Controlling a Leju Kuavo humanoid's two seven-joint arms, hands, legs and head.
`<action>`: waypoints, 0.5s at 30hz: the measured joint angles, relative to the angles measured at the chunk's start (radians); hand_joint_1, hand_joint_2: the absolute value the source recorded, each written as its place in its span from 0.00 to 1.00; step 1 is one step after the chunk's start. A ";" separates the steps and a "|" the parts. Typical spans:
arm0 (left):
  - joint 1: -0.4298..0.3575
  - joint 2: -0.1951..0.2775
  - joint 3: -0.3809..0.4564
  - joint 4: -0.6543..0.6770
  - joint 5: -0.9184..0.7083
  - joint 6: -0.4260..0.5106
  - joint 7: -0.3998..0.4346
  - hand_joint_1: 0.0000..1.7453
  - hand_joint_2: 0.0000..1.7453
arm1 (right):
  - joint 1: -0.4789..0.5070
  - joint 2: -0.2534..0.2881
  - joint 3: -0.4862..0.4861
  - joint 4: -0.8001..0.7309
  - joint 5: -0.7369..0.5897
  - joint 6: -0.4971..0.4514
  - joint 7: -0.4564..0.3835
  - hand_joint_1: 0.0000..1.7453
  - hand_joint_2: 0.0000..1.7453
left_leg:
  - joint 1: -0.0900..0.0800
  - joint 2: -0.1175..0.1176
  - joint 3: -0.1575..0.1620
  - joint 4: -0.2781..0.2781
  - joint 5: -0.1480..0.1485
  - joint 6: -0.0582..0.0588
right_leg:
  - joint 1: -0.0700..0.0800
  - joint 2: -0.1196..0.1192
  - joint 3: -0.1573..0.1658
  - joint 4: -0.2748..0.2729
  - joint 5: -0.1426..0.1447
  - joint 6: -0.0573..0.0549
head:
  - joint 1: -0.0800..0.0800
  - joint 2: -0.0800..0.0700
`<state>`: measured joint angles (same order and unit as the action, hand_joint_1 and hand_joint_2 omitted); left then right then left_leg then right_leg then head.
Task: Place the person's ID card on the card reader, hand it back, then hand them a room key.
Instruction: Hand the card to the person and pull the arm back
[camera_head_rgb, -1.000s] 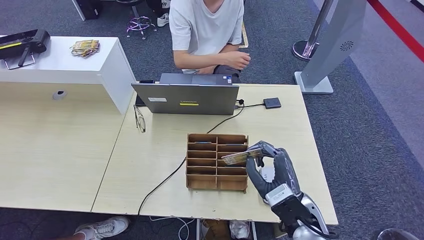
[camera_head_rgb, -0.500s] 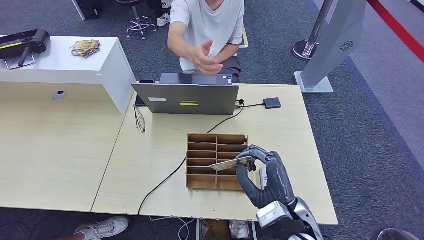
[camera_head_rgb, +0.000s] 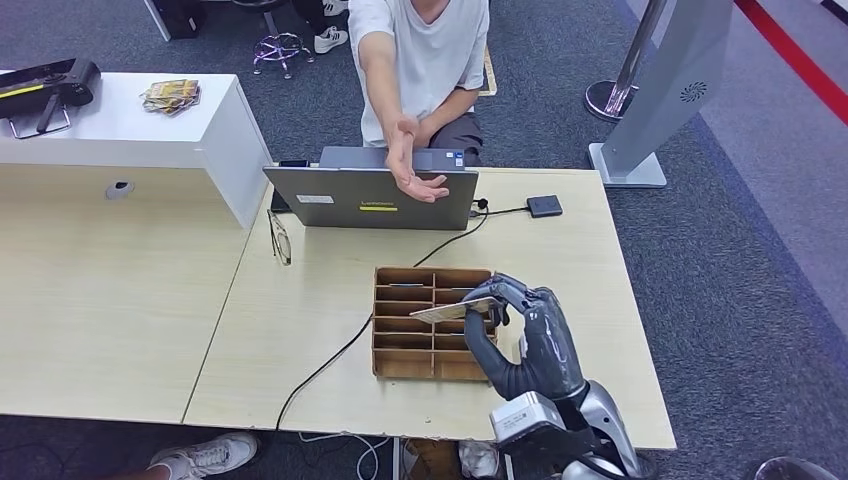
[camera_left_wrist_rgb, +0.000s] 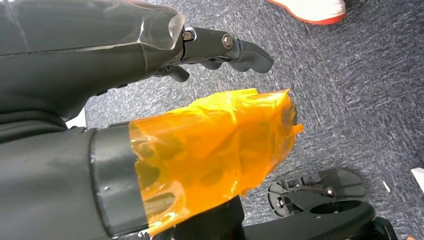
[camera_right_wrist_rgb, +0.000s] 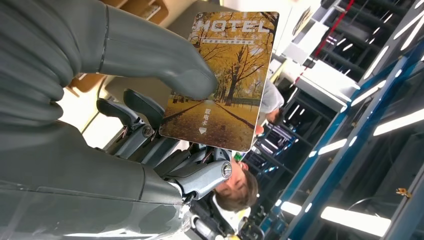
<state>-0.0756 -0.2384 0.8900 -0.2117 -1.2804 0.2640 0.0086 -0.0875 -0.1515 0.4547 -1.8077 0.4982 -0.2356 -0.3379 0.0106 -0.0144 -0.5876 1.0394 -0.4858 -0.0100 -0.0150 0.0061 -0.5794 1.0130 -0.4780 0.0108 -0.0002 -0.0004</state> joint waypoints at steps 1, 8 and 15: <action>0.000 0.000 0.000 0.000 -0.001 0.000 0.000 0.00 0.00 | -0.005 0.000 0.001 0.003 0.007 -0.005 0.005 1.00 1.00 | 0.000 0.000 0.000 0.000 0.000 0.000 | 0.000 0.000 0.000 0.000 0.000 0.000 | 0.000 0.000; 0.000 0.000 0.000 0.000 -0.011 -0.003 0.001 0.00 0.00 | -0.041 0.012 0.007 0.026 0.065 -0.041 0.040 1.00 1.00 | 0.000 0.000 0.000 0.000 0.000 0.000 | 0.000 0.000 0.000 0.000 0.000 0.000 | 0.000 0.000; -0.001 0.000 0.000 0.000 -0.021 -0.010 0.002 0.00 0.00 | -0.084 0.037 0.011 0.059 0.134 -0.076 0.085 1.00 1.00 | 0.000 0.000 0.000 0.000 0.000 0.000 | 0.000 0.000 0.000 0.000 0.000 0.000 | 0.000 0.000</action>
<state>-0.0768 -0.2388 0.8900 -0.2117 -1.3014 0.2544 0.0101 -0.1715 -0.1143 0.4660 -1.7491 0.6317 -0.3120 -0.2532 0.0106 -0.0144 -0.5877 1.0394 -0.4858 -0.0100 -0.0149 0.0061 -0.5794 1.0131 -0.4780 0.0108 -0.0001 -0.0004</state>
